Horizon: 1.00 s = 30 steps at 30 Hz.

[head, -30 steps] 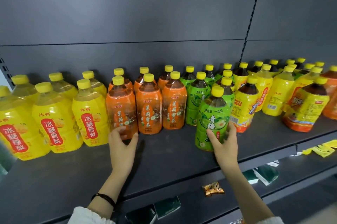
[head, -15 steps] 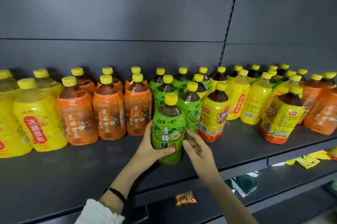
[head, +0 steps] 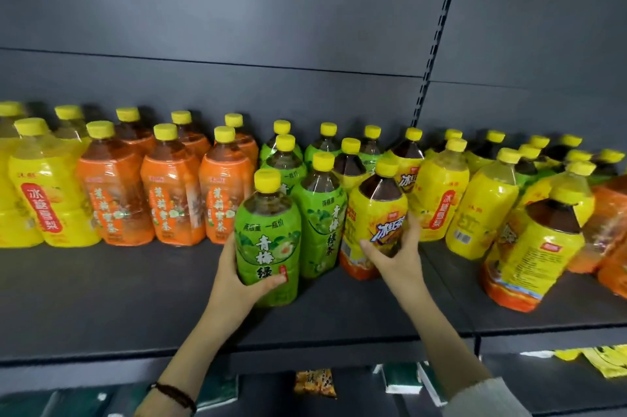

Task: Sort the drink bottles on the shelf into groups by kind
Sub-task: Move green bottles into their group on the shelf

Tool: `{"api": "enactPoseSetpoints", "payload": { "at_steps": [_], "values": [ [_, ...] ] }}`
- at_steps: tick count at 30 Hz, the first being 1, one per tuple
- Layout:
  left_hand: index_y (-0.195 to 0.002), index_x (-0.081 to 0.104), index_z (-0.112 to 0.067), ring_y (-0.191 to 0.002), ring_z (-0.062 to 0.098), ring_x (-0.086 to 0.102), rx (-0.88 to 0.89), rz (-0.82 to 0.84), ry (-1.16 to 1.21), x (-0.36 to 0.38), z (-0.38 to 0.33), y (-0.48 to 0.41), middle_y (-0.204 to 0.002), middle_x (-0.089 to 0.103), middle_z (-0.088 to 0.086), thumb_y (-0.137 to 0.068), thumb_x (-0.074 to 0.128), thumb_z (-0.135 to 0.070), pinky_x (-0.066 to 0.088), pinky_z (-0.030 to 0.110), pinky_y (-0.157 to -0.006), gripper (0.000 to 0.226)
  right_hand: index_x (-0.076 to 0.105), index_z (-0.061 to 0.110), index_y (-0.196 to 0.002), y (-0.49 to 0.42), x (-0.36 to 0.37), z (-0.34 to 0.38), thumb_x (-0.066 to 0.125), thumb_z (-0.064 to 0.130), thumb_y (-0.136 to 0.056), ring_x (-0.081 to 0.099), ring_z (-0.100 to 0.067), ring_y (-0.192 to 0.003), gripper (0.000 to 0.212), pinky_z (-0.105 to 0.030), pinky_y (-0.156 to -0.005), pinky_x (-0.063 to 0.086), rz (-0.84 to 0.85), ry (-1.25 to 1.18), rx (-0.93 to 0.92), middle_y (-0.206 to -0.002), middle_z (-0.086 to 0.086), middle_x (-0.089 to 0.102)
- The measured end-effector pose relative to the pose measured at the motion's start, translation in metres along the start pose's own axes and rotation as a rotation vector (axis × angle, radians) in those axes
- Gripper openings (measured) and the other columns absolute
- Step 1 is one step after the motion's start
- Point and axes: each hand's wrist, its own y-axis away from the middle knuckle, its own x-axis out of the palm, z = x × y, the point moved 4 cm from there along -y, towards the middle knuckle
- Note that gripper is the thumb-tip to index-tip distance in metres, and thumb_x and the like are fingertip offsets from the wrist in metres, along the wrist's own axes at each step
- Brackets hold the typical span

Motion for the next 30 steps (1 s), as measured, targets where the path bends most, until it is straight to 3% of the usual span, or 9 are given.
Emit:
{"api": "enactPoseSetpoints", "payload": {
  "at_steps": [6,9,11,14,18,22,25,27,30],
  "values": [
    [-0.13,0.037,-0.047,-0.118,0.002,0.053,-0.002,-0.034,-0.05,0.001,-0.001,0.004,-0.128,0.056,-0.013,-0.034,0.084,-0.068,0.045,0.029,-0.097,0.109,0.03,0.025,-0.142,0.001,-0.016,-0.006,0.084,0.034,-0.066,0.047,-0.008,-0.116,0.094,-0.029,-0.093,0.044,-0.164,0.133,-0.04,-0.128,0.009,0.049],
    [-0.126,0.04,-0.044,-0.107,-0.01,0.056,-0.018,-0.056,-0.045,0.002,-0.005,0.005,-0.119,0.059,-0.02,-0.031,0.085,-0.067,0.047,0.015,-0.086,0.108,0.028,0.021,-0.145,-0.004,-0.037,-0.008,0.082,0.034,-0.07,0.044,-0.01,-0.121,0.093,-0.027,-0.098,0.038,-0.239,0.162,-0.018,-0.134,0.006,0.047],
    [-0.127,0.042,-0.039,-0.099,-0.015,0.057,-0.024,-0.07,-0.045,0.004,-0.006,0.006,-0.115,0.06,-0.018,-0.041,0.091,-0.05,0.048,0.013,-0.08,0.1,0.027,0.021,-0.148,-0.008,-0.055,-0.012,0.08,0.036,-0.073,0.043,-0.017,-0.13,0.093,-0.03,-0.103,0.036,-0.305,0.191,-0.004,-0.143,0.001,0.045],
    [-0.131,0.043,-0.031,-0.095,-0.016,0.057,-0.026,-0.088,-0.056,0.006,-0.005,0.004,-0.116,0.06,-0.014,-0.054,0.085,-0.019,0.047,0.013,-0.076,0.089,0.016,0.023,-0.152,-0.014,-0.079,-0.021,0.076,0.037,-0.077,0.032,-0.022,-0.14,0.097,-0.036,-0.111,0.03,-0.36,0.202,0.031,-0.153,-0.002,0.034],
    [-0.133,0.043,-0.027,-0.095,-0.014,0.058,-0.021,-0.104,-0.062,0.008,-0.001,0.005,-0.117,0.061,-0.013,-0.062,0.083,-0.007,0.048,0.005,-0.069,0.085,0.0,0.025,-0.153,-0.018,-0.095,-0.029,0.071,0.036,-0.083,0.02,-0.023,-0.146,0.101,-0.042,-0.117,0.025,-0.337,0.182,0.072,-0.159,-0.002,0.02],
    [-0.135,0.044,-0.027,-0.105,-0.001,0.059,-0.032,-0.11,-0.045,0.007,-0.001,0.007,-0.118,0.062,-0.011,-0.055,0.083,-0.022,0.049,0.017,-0.077,0.09,0.023,0.009,-0.15,-0.004,-0.092,-0.014,0.072,0.026,-0.083,0.024,-0.029,-0.143,0.085,-0.039,-0.116,0.024,-0.491,0.284,0.002,-0.154,-0.015,0.027],
    [-0.136,0.043,-0.027,-0.109,0.005,0.058,-0.035,-0.113,-0.042,0.008,0.0,0.005,-0.12,0.062,-0.009,-0.054,0.083,-0.024,0.049,0.022,-0.079,0.092,0.049,0.007,-0.131,0.021,-0.075,0.015,0.073,0.02,-0.08,0.039,-0.022,-0.126,0.058,-0.029,-0.105,0.032,-0.642,0.305,-0.262,-0.132,-0.014,0.044],
    [-0.136,0.043,-0.027,-0.107,0.003,0.059,-0.039,-0.113,-0.046,0.009,-0.001,0.005,-0.12,0.062,-0.009,-0.057,0.083,-0.021,0.049,0.017,-0.076,0.089,0.054,0.012,-0.119,0.016,-0.052,0.025,0.074,0.02,-0.081,0.048,-0.013,-0.11,0.044,-0.029,-0.095,0.041,-0.423,0.262,-0.329,-0.117,-0.003,0.052],
    [-0.135,0.043,-0.029,-0.101,-0.004,0.059,-0.04,-0.112,-0.052,0.008,-0.002,0.007,-0.117,0.062,-0.012,-0.058,0.083,-0.018,0.048,0.011,-0.072,0.087,0.046,0.023,-0.13,-0.01,-0.011,0.024,0.073,0.029,-0.082,0.055,-0.01,-0.107,0.055,-0.03,-0.088,0.05,0.035,0.087,-0.13,-0.126,0.002,0.052]
  ]
}}
